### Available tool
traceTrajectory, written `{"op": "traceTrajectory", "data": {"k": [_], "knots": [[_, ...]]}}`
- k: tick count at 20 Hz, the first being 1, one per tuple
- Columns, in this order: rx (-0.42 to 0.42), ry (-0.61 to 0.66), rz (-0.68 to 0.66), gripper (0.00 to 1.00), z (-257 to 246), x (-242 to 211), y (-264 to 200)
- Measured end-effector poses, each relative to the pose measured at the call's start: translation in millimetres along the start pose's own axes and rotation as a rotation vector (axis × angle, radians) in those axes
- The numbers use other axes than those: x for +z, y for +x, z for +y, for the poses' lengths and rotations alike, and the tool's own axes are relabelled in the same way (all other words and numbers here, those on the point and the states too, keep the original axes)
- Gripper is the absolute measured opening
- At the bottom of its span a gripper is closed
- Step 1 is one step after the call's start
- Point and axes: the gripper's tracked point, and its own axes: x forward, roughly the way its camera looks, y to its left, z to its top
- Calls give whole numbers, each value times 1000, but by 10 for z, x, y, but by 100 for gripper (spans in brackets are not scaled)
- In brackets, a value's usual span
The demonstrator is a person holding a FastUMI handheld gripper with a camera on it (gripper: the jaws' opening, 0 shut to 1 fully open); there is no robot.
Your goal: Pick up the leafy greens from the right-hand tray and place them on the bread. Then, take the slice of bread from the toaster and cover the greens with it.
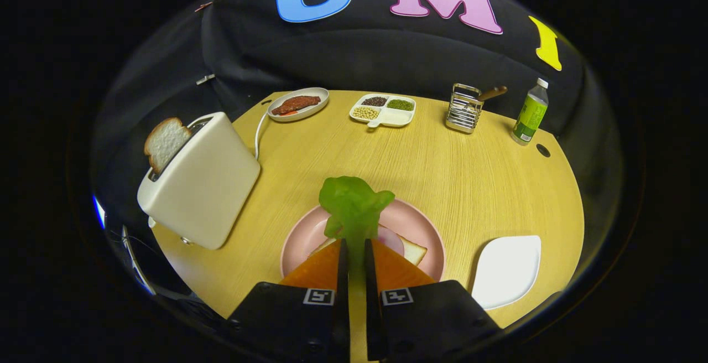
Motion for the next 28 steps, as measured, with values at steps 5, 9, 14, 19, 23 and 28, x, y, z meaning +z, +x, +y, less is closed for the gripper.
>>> {"op": "traceTrajectory", "data": {"k": [5,9,14,19,23,28], "knots": [[-19,-30,47,24,-22,-162,64],[-36,-39,45,52,-18,-169,82],[-37,-40,8,99,-2,-62,-17],[-6,-38,-61,99,168,213,-222],[39,-125,-141,100,481,537,-419],[136,-174,-210,99,1095,974,-604]]}}
